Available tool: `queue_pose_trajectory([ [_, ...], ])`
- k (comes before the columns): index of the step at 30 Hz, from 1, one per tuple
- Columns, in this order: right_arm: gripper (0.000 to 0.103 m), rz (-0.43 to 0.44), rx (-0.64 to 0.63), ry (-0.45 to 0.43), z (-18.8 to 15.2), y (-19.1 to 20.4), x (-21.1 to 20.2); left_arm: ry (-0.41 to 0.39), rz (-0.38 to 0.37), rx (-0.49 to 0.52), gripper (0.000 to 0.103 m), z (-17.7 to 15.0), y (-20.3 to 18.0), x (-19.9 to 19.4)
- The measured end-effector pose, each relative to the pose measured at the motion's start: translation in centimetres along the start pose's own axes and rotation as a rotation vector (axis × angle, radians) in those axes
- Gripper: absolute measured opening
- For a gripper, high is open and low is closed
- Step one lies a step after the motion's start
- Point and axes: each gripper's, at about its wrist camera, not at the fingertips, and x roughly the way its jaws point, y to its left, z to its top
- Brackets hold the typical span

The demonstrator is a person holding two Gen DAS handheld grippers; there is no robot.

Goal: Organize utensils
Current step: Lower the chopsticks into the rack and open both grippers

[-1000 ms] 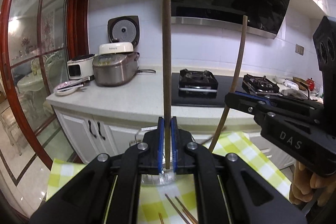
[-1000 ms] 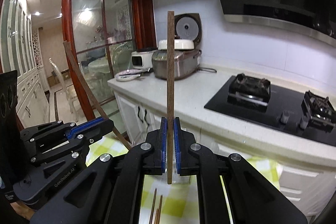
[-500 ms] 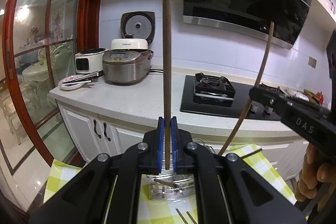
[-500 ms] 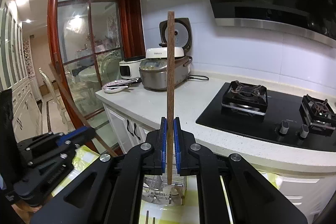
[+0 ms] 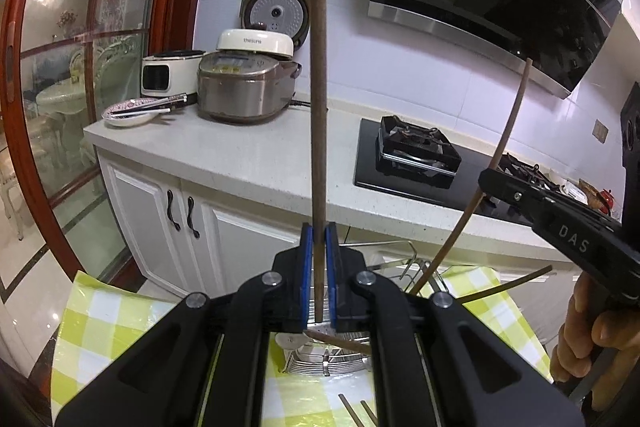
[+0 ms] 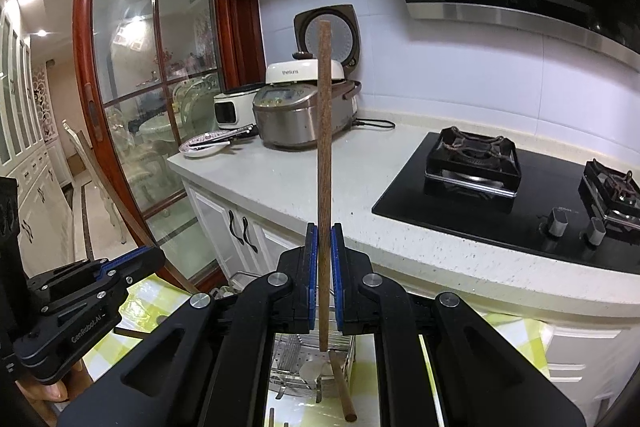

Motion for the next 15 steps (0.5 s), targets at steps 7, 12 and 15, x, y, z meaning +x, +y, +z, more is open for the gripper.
queue_pose_trajectory([
  [7, 0.009, 0.005, 0.003, 0.032, -0.9, 0.1, 1.5, 0.018, -0.017, -0.006, 0.007, -0.8, -0.1, 1.1],
  [12, 0.009, 0.014, 0.017, 0.057, -1.3, -0.1, 2.2, 0.029, -0.028, -0.014, 0.007, -1.2, -0.2, 1.6],
  [15, 0.009, 0.018, 0.015, 0.077, -1.6, -0.1, 2.6, 0.030, -0.026, -0.023, 0.007, -1.1, -0.1, 1.7],
])
